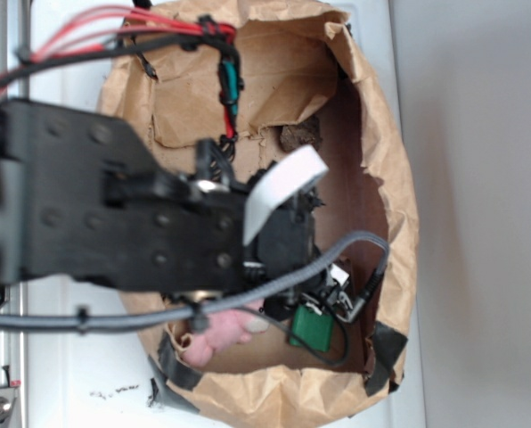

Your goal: Grab the green block.

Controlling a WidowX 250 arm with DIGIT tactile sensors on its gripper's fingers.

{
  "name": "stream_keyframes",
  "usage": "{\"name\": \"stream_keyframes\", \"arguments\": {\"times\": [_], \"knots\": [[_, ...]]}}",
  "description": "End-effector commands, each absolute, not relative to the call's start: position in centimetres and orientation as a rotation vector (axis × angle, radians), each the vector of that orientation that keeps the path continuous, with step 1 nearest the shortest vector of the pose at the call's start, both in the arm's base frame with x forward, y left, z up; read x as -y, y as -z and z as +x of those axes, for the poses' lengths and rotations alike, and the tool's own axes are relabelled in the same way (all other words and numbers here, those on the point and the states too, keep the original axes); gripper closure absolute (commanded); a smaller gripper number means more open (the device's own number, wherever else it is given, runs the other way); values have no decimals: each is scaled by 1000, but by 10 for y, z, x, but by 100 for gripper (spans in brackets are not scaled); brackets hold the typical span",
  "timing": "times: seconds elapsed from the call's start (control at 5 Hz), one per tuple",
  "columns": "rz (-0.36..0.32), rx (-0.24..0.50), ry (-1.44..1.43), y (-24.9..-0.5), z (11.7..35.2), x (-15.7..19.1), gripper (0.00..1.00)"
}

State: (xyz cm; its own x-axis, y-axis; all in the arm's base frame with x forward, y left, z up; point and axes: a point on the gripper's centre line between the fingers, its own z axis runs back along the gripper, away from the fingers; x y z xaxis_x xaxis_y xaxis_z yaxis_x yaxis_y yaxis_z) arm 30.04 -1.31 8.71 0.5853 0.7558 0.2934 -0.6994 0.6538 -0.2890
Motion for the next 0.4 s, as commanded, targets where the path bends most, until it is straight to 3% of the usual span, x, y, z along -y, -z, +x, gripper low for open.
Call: {"name": "stream_keyframes", "arguments": {"times": [0.0, 0.2], "knots": [[-196, 386, -675, -72, 320, 27, 0], [-211, 402, -616, -66, 319, 37, 0]]}}
